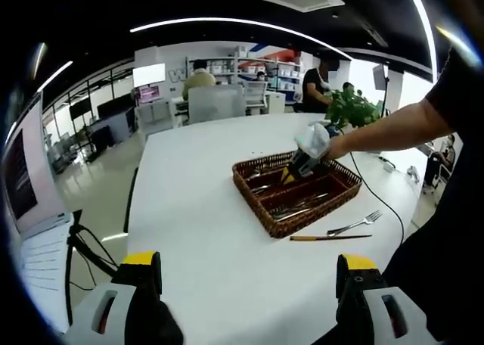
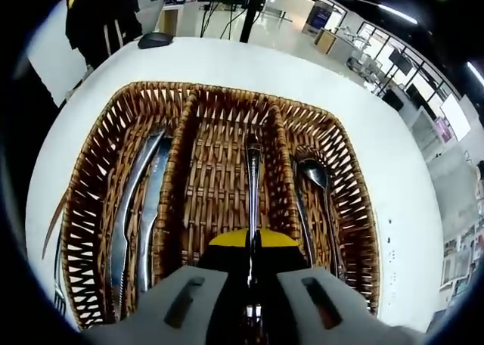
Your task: Arrange the knives, forks, and spoons in their matching storage slots by inserting each utensil handle-first until every utensil is classified and aligned in the correct compartment
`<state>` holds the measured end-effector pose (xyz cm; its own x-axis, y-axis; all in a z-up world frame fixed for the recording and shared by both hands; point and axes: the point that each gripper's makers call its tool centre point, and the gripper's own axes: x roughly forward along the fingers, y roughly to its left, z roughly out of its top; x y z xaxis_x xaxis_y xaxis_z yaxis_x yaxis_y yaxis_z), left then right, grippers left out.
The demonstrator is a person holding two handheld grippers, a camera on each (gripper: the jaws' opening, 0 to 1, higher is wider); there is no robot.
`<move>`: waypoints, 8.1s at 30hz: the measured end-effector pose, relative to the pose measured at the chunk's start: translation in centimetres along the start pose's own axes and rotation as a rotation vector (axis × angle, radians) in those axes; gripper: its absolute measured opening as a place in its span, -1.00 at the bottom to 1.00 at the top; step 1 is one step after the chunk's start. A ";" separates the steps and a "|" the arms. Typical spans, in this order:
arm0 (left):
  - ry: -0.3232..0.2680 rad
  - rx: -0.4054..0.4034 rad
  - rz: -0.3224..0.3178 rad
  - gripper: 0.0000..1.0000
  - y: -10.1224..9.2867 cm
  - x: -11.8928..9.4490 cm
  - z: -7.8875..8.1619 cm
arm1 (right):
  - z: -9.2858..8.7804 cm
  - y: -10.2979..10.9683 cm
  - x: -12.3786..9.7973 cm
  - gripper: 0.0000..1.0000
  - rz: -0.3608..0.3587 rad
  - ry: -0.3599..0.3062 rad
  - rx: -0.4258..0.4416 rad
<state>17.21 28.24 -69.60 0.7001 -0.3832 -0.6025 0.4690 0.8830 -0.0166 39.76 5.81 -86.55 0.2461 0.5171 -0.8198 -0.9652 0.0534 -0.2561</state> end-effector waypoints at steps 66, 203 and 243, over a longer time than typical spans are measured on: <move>-0.156 0.149 -0.153 1.00 -3.7 5.6 7.9 | -2.7 2.2 -23.4 0.99 -0.520 -0.307 0.551; 0.237 1.079 -0.859 -0.99 -32.0 23.2 -4.4 | -11.9 13.4 -31.4 0.99 -0.588 -0.273 0.832; -0.221 0.335 -0.774 -1.00 -28.4 15.9 13.7 | -2.4 11.8 -24.2 0.72 -0.374 -0.370 0.655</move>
<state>22.35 -6.63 -67.77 0.1910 -0.9173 -0.3494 0.9656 0.2397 -0.1013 22.59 -8.15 -70.94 0.6254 0.6074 -0.4898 -0.7100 0.7033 -0.0345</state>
